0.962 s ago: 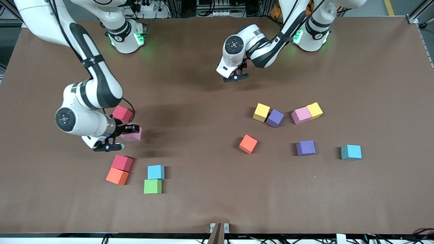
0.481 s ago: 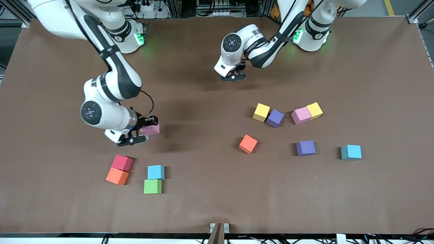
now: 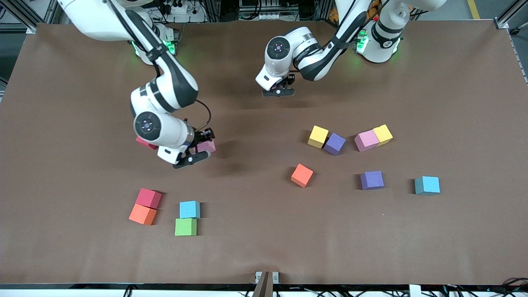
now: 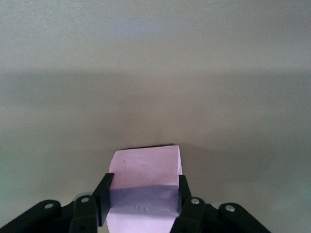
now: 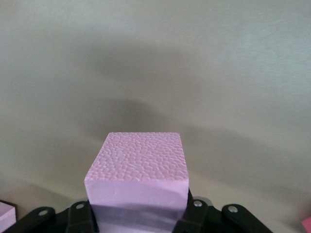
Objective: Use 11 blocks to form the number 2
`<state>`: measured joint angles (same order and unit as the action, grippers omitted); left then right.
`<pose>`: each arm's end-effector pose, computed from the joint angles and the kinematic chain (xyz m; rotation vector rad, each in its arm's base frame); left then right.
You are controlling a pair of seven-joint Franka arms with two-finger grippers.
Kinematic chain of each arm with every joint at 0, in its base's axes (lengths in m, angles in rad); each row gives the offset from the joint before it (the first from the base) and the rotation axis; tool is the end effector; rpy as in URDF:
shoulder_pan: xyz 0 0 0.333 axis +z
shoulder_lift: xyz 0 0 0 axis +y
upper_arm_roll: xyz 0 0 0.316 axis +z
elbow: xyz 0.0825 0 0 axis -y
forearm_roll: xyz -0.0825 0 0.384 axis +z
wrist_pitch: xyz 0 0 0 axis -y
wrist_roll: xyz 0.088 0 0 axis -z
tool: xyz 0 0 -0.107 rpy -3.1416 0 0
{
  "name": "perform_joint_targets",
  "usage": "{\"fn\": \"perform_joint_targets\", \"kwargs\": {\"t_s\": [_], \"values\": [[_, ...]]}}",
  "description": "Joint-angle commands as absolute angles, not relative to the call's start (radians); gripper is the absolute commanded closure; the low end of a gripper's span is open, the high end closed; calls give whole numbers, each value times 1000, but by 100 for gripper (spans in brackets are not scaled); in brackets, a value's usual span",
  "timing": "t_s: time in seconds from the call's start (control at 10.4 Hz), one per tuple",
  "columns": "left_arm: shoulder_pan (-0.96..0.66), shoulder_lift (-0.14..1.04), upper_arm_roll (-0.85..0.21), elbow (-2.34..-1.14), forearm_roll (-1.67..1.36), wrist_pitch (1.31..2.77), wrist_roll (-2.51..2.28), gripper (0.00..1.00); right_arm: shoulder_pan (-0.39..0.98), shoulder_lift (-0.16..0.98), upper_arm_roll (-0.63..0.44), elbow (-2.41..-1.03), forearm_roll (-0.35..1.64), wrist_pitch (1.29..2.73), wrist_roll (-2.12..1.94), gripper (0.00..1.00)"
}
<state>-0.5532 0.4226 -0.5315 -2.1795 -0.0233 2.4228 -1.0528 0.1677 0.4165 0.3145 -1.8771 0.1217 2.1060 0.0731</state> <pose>0.2522 -0.4869 0.2108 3.1152 0.0196 -0.4032 0.5455 0.2810 0.2875 -2.9134 -0.4750 0.3360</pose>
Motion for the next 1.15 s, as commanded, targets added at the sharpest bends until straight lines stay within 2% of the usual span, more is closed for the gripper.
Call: {"fn": "perform_joint_targets", "kwargs": {"t_s": [0.0, 0.29, 0.48, 0.58, 0.67, 0.77, 0.96, 1.06], "values": [[-583, 454, -523, -2149, 8, 2428, -1042, 51, 172, 400, 313, -1888, 118, 2105, 69, 65], [-584, 475, -522, -2129, 78, 2428, -1042, 49, 172, 400, 308, -1887, 115, 2105, 69, 67], [-584, 495, -522, -2109, 89, 2428, -1043, 48, 164, 400, 304, -1884, 71, 2102, 61, 93], [-586, 502, -522, -2108, 90, 2428, -1043, 43, 161, 399, 304, -1884, 66, 2097, 63, 100], [-586, 502, -522, -2109, 91, 2428, -1043, 19, 161, 394, 304, -1879, 66, 2068, 69, 100], [-586, 500, -522, -2109, 95, 2428, -1054, 0, 161, 391, 304, -1872, 66, 2047, 74, 100], [-580, 480, -520, -2109, 94, 2421, -1071, 0, 163, 390, 304, -1871, 64, 2048, 63, 100], [-569, 433, -519, -2109, 94, 2412, -1106, 0, 166, 391, 305, -1871, 54, 2052, 55, 100]]}}
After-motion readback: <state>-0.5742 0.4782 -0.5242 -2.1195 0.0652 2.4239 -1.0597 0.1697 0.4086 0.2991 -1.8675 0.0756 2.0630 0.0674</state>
